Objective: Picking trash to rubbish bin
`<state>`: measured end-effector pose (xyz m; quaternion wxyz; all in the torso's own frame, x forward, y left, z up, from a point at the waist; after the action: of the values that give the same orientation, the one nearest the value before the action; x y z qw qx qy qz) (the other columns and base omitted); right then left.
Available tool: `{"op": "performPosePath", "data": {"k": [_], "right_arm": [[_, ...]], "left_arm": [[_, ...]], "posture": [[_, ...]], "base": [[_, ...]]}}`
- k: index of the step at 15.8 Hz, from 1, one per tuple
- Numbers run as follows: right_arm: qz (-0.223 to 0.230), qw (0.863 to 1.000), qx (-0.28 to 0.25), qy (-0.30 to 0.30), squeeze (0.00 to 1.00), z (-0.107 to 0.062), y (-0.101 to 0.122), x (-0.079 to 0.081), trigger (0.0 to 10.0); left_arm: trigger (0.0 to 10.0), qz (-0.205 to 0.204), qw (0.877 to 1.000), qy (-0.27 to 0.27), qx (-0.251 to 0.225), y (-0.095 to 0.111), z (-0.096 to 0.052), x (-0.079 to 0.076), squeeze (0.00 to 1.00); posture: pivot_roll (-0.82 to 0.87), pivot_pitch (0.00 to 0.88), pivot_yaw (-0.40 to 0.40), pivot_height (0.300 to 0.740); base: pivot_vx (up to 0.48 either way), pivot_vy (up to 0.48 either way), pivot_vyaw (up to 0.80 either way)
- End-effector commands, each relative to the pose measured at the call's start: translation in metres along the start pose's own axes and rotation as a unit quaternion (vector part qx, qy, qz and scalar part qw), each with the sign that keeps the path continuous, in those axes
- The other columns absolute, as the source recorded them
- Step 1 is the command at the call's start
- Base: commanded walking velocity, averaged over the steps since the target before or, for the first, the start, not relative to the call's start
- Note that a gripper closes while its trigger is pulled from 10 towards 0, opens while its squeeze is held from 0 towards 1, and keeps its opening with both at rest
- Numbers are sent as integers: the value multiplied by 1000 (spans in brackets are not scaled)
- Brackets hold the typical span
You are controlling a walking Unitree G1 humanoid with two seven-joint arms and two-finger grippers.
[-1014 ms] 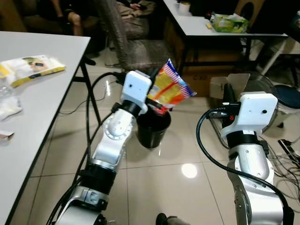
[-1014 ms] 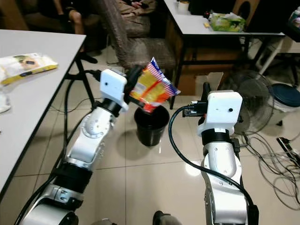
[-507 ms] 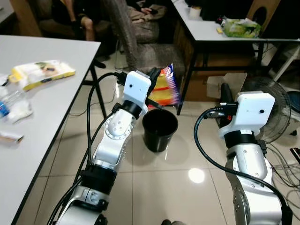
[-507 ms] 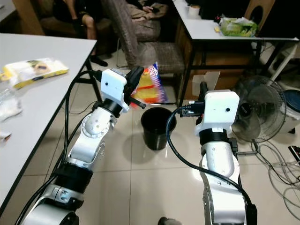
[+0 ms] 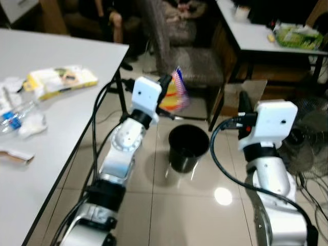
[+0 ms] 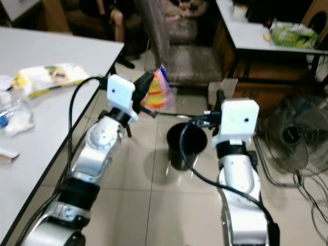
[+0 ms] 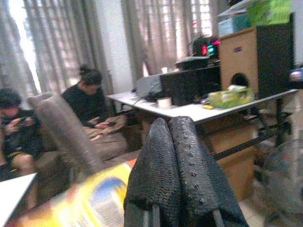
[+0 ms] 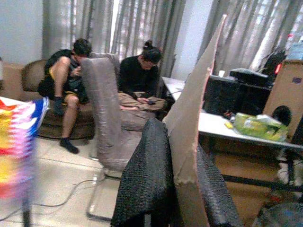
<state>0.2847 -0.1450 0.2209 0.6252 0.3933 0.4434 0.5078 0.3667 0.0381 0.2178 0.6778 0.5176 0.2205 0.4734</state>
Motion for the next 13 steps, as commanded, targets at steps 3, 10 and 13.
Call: {"op": "performPosePath", "data": {"k": [3,10,13], "right_arm": [[5,1000,-7,4,0,2,2,4,10000],[7,1000,-6,5,0,3,0,6,10000],[6,1000,-5,5,0,4,-1,6,10000]], "left_arm": [[10000,8,1000,-5,2,0,-1,3,0],[10000,8,1000,-17,-2,1,-1,0,0],[10000,1,1000,-23,2,-2,-2,-4,0]], "posture": [[103,91,-29,740],[110,86,-30,740],[112,85,-30,740]], "base": [[442,0,0],[436,0,0],[0,0,-663]]}}
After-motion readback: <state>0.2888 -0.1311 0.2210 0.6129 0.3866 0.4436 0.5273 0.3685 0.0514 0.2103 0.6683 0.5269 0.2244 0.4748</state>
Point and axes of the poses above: a point about 5 cm out from each wrist's last joint towards the gripper, its own z axis pointing out of the wrist towards the gripper, its own y axis along the axis of the wrist's last joint, x = y × z, the point moved 4 cm from there along z, pointing out of the wrist towards the gripper, and after that the axes turned 2 degrees about -z, right-handed, at the moved point
